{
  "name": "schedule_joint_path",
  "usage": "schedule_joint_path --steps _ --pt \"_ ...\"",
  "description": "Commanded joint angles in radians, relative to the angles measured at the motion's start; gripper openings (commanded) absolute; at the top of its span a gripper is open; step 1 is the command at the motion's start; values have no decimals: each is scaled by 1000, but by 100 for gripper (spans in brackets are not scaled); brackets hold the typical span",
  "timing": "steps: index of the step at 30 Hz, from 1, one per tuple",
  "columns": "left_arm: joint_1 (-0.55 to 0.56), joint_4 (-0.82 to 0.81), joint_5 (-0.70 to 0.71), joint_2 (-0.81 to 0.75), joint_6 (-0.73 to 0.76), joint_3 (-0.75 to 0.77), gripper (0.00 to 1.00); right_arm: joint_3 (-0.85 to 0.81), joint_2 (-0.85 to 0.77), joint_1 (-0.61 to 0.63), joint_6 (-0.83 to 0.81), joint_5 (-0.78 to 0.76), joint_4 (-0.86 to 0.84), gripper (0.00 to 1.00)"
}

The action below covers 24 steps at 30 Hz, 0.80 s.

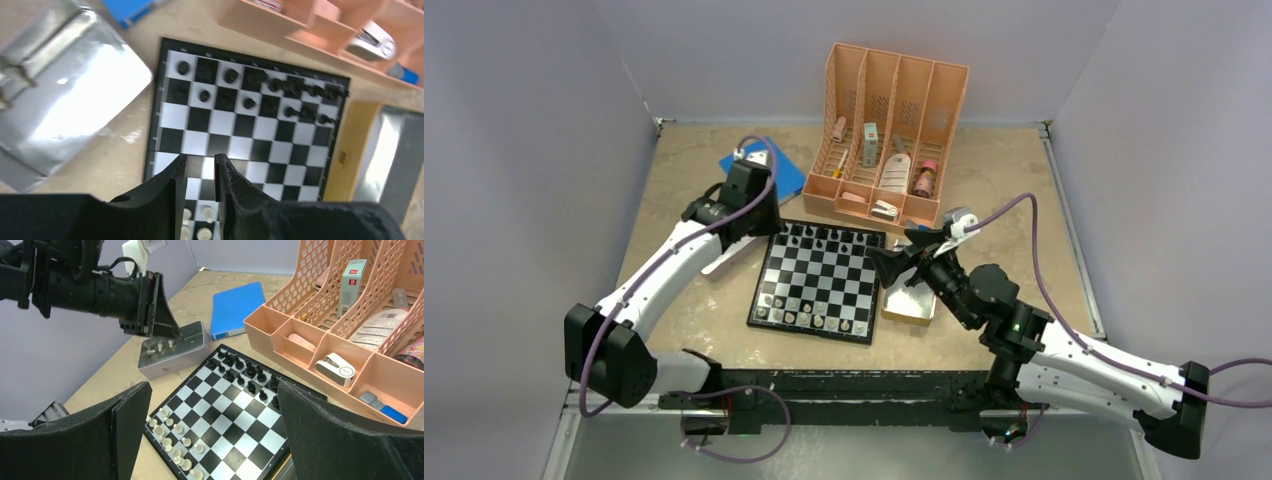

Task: Set up the chess pieces on the board
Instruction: Pick up the chess piece from the storage box.

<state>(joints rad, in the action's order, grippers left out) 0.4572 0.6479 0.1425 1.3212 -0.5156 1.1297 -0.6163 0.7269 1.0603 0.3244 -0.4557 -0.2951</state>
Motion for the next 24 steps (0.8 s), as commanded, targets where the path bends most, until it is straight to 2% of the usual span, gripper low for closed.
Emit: schedule_joint_path --steps 1,5,11,15,24 --pt "-157 -63 16 -20 73 10 24 1 -3 3 10 33 -61 99" --pt "-321 -115 -21 9 83 -28 23 12 -6 3 7 51 -79 99" --pt "-475 -204 12 93 80 -70 24 7 8 3 12 85 -90 99" --pt "-526 -219 -2 179 59 -67 25 6 9 2 13 89 -103 99" --pt "-552 -312 25 278 34 -97 26 5 10 3 11 96 -124 99"
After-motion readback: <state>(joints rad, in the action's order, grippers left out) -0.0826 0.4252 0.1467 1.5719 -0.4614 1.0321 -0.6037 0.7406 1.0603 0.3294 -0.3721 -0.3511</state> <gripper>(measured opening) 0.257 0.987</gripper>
